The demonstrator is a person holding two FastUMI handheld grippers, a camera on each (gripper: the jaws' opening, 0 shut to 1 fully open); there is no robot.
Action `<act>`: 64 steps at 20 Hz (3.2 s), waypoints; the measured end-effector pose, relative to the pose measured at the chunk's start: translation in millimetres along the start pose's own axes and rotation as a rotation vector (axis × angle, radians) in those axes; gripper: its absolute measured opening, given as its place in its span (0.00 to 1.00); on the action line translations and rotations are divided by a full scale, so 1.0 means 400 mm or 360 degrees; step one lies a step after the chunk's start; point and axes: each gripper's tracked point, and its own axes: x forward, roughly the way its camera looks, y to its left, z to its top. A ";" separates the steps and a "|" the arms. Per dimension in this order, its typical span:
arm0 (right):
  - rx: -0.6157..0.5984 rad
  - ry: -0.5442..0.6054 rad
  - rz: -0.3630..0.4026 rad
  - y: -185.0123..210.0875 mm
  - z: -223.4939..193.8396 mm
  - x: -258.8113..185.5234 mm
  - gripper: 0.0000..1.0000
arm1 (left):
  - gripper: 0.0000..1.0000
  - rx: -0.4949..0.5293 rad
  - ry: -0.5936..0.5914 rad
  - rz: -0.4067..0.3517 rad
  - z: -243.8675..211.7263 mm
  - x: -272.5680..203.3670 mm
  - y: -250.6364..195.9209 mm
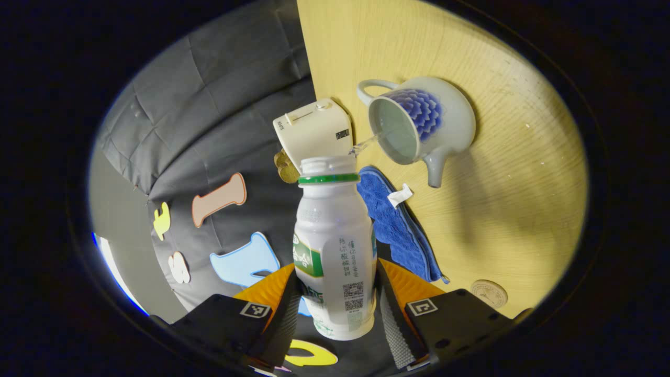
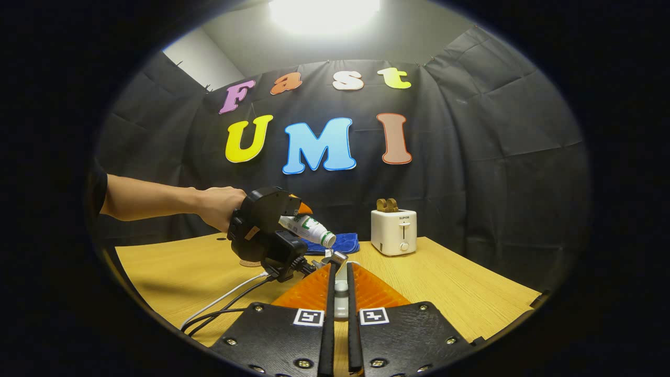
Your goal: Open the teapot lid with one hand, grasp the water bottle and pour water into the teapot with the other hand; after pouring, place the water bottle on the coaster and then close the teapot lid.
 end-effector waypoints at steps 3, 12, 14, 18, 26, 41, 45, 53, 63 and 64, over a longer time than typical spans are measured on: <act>-0.0002 -0.0004 0.0005 0.002 0.001 0.002 0.10 | 0.80 0.0013 -0.0012 0.0002 0.004 -0.001 0.001; -0.0011 -0.0010 0.0016 0.000 0.007 0.003 0.10 | 0.84 0.0093 -0.0033 -0.0021 0.016 0.007 0.007; -0.0014 -0.0007 0.0016 -0.001 0.007 0.005 0.10 | 0.84 0.0106 -0.0033 -0.0028 0.018 0.007 0.006; -0.0010 -0.0002 0.0010 -0.006 0.002 0.005 0.11 | 0.84 0.0112 -0.0034 -0.0038 0.020 0.008 0.000; -0.0013 0.0014 0.0005 -0.008 -0.006 0.007 0.10 | 0.84 0.0098 -0.0043 -0.0057 0.026 0.013 -0.018; -0.0032 0.0023 -0.0011 -0.005 -0.009 0.006 0.11 | 0.85 -0.0334 -0.0074 -0.0079 0.006 0.014 -0.072; -0.0052 0.0003 -0.0039 -0.019 0.002 0.012 0.11 | 0.80 -0.0561 -0.0074 -0.0107 0.001 0.009 -0.099; 0.0034 0.0049 -0.0041 -0.052 -0.005 0.083 0.10 | 0.79 -0.1344 -0.0140 0.0045 -0.034 -0.040 -0.083; -0.0105 0.0123 0.0013 0.013 -0.007 0.303 0.11 | 0.85 -0.2297 -0.0109 0.0260 -0.195 -0.162 -0.095; -0.0121 0.0134 0.0010 0.020 -0.008 0.333 0.11 | 0.85 -0.2397 -0.0113 0.0255 -0.210 -0.168 -0.094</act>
